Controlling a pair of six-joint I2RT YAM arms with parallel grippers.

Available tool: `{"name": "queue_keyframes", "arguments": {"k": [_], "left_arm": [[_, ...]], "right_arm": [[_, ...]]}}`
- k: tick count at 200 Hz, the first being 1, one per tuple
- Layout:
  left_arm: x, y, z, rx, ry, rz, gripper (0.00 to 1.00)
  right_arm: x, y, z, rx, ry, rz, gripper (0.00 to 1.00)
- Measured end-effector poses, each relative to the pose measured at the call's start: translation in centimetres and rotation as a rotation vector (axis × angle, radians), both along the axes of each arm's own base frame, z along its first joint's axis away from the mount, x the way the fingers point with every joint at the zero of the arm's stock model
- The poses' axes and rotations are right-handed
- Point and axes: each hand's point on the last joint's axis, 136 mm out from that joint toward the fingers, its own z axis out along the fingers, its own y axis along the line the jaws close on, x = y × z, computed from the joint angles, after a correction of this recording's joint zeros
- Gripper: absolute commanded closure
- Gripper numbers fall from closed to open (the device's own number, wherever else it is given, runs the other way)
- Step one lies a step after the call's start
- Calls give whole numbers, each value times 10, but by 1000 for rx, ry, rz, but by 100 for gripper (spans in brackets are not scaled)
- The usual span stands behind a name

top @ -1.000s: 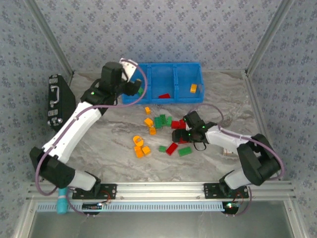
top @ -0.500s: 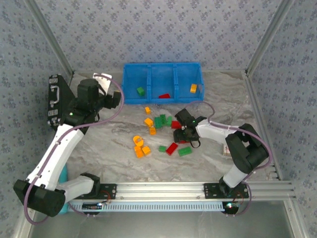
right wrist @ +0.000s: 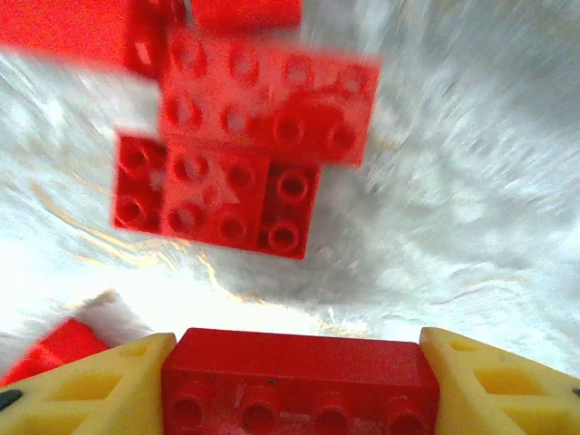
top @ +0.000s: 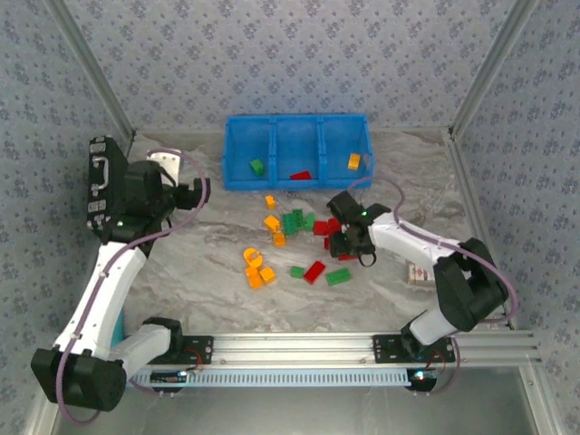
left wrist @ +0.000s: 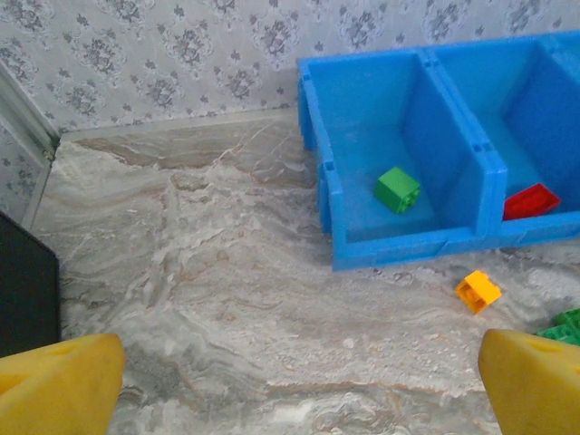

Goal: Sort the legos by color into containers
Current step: Pick up the lego from the center of the table, then place the lego in the container.

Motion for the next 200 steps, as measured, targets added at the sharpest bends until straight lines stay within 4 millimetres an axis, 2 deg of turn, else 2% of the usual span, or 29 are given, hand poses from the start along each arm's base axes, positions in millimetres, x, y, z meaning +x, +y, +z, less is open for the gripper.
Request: {"name": "queue_keyframes", "arguments": {"k": [28, 57, 72, 85, 117, 149, 178, 200], "left_arm": [[0, -13, -5, -52, 1, -58, 0], [-8, -17, -30, -115, 28, -61, 0], [-19, -14, -41, -141, 27, -39, 0], [-28, -7, -44, -161, 20, 5, 0], [-38, -3, -43, -184, 33, 30, 0], [-55, -25, -59, -261, 153, -65, 4], [-65, -46, -73, -362, 256, -127, 5], [-76, -68, -97, -402, 353, -174, 5]], "right_arm": [[46, 8, 66, 60, -146, -1, 47], [103, 21, 135, 90, -328, 34, 47], [134, 29, 157, 89, -398, 61, 47], [160, 38, 166, 85, -442, 86, 47], [221, 67, 166, 78, -510, 147, 47], [268, 101, 142, 90, -530, 201, 46], [289, 123, 108, 91, -512, 230, 45], [294, 136, 81, 83, -485, 250, 44]]}}
